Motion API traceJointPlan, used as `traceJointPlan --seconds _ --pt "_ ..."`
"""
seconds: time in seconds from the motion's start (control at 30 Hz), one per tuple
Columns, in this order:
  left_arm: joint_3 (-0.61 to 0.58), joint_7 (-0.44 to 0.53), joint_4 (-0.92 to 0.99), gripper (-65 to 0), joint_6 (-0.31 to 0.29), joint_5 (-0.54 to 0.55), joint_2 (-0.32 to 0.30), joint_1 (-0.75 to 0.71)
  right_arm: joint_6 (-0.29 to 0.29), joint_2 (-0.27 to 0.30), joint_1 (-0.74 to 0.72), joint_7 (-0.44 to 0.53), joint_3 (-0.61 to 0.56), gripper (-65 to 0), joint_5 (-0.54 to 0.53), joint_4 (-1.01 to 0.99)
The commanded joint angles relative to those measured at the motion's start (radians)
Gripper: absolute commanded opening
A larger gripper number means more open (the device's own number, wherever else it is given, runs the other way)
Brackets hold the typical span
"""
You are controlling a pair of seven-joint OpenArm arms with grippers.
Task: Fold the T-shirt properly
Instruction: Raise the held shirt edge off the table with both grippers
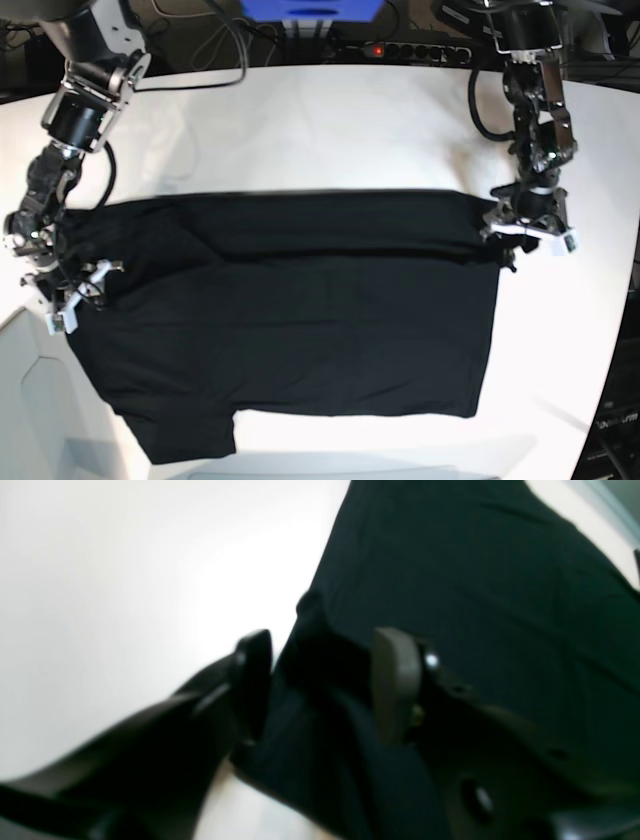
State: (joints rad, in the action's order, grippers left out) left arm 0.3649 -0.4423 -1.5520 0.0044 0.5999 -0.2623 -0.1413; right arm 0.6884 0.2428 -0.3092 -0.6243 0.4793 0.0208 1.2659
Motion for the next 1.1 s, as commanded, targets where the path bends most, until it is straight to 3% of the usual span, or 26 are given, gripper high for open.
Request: traceJointPlan --seconds 0.0,0.1,0.37,0.63,0.73,0.97,1.07 --pt "0.018 0.027 -0.029 -30.1 -0.005 0.004 -0.009 -0.005 0.01 0.014 -0.02 0.027 -0.001 -33.6 -0.022 0.038" --pt "0.039 0.03 -0.017 -27.0 -0.007 0.004 -0.004 -0.022 0.01 0.014 0.017 0.027 -0.001 -33.6 -0.022 0.084" --pt "0.03 0.033 0.084 -26.6 -0.008 -0.002 0.034 -0.028 0.01 -0.001 0.13 0.034 0.005 -33.2 -0.026 0.2" --pt "-0.037 0.027 0.106 -27.4 -0.01 -0.004 0.051 -0.036 0.01 -0.001 0.161 0.028 0.109 -33.0 -0.026 0.217" --pt "-0.042 0.026 0.106 -34.8 -0.01 -0.004 0.059 -0.037 0.01 0.014 0.18 0.034 0.14 -30.9 -0.026 0.215" --pt "-0.042 0.026 0.152 -63.2 -0.01 -0.004 0.057 -0.056 0.01 0.048 0.201 0.036 0.206 -28.8 -0.026 0.14" --pt "-0.042 0.026 0.161 -64.9 -0.01 -0.004 0.056 -0.056 0.01 0.082 0.193 0.037 0.22 -28.8 -0.026 0.041"
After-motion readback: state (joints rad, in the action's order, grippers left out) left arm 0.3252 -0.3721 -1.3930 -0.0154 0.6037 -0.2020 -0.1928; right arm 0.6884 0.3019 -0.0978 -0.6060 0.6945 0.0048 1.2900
